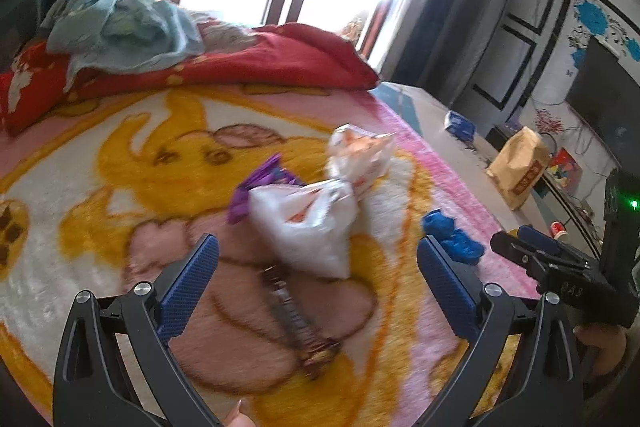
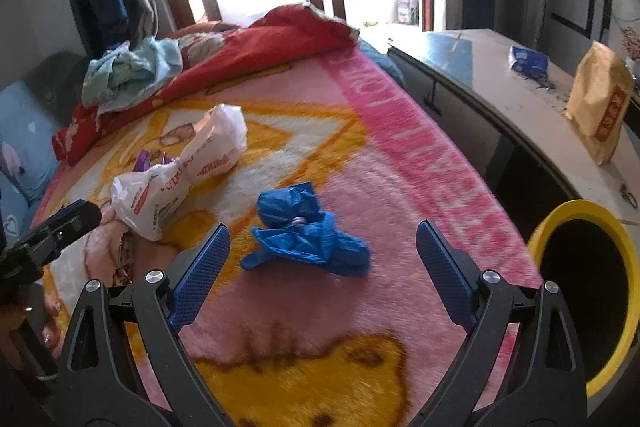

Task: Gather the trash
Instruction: 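Move both open tools back over the remaining trash on the blanket, then grasp the chocolate bar wrapper with the left tool while the right tool grasps the blue bag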

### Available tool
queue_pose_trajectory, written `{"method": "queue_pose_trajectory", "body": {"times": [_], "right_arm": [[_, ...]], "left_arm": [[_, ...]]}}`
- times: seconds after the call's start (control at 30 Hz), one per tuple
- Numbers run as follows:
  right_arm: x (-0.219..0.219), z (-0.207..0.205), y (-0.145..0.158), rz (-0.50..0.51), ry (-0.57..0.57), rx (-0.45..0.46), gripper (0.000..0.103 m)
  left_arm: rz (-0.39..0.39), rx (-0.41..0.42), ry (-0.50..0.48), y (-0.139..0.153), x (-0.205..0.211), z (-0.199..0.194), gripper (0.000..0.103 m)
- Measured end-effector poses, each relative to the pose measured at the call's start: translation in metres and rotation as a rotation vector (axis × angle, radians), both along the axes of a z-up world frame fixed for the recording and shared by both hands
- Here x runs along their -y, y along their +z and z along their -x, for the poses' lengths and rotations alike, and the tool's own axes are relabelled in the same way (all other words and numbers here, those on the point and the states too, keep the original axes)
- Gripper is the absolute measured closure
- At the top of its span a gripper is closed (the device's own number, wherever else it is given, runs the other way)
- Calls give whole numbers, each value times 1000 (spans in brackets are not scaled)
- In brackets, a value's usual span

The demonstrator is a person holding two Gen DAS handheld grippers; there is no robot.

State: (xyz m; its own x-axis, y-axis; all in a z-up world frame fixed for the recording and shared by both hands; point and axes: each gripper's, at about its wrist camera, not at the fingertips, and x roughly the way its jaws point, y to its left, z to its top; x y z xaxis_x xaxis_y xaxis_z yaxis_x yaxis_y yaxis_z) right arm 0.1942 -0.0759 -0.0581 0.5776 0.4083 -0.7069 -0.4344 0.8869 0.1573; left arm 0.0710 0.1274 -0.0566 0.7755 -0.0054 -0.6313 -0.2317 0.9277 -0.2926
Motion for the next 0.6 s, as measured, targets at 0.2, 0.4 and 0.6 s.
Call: {"method": "queue_pose_trajectory", "body": {"times": [0.2,0.4,0.6], "right_arm": [[-21,-11,-15,35,27,-29,17],[-28,-27,-31,37,11,-82,17],[-26,-36,-48,5,0,-152,27]], "left_arm": [[17,-51,-11,-19,-7,6,7],[89,-116,-54,-40,-3,3,28],[85,-126,-34,-45,2,4,51]]}}
